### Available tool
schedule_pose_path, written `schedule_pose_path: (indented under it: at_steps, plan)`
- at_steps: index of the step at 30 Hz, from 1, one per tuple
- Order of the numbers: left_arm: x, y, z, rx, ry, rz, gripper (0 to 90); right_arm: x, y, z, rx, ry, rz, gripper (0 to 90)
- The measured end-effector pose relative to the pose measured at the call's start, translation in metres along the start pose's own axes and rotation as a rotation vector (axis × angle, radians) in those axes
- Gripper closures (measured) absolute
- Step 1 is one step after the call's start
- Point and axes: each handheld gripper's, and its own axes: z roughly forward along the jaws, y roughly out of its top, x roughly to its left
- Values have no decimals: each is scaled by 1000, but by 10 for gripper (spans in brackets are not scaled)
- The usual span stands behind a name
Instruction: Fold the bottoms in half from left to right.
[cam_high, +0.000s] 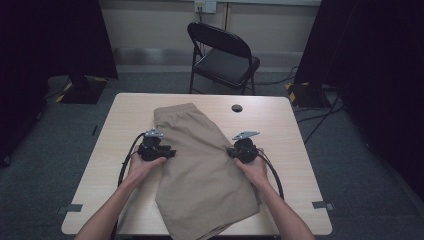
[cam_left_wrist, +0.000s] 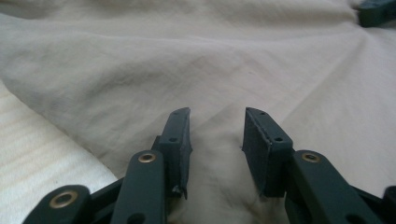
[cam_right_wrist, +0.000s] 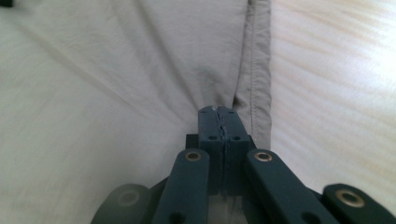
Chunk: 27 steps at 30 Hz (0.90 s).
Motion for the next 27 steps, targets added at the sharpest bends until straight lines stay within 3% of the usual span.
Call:
schedule_pose_path:
  at_steps: [3,8,10,15,18,21,27]
  plan:
    - [1,7,6,20,-3,12,620,4,-6,-6,0,20,-6,896]
    - [2,17,21,-5,-19,-11,627,7,-16,-18,19,32,-27,886]
    - [0,24,26,13,-12,8,628,8,-20,-23,26,38,-38,878]
    - [-3,30,31,25,-17,10,612,7,-26,-29,17,37,-24,796]
    - [-2,29,22,17,-40,-1,613,5,-25,-32,0,40,-10,709]
    - [0,28,7,-9,-38,-12,622,5,-22,-36,-35,39,2,679]
    - [1,18,-20,-39,-49,-41,675,3,-20,-44,-74,44,15,722]
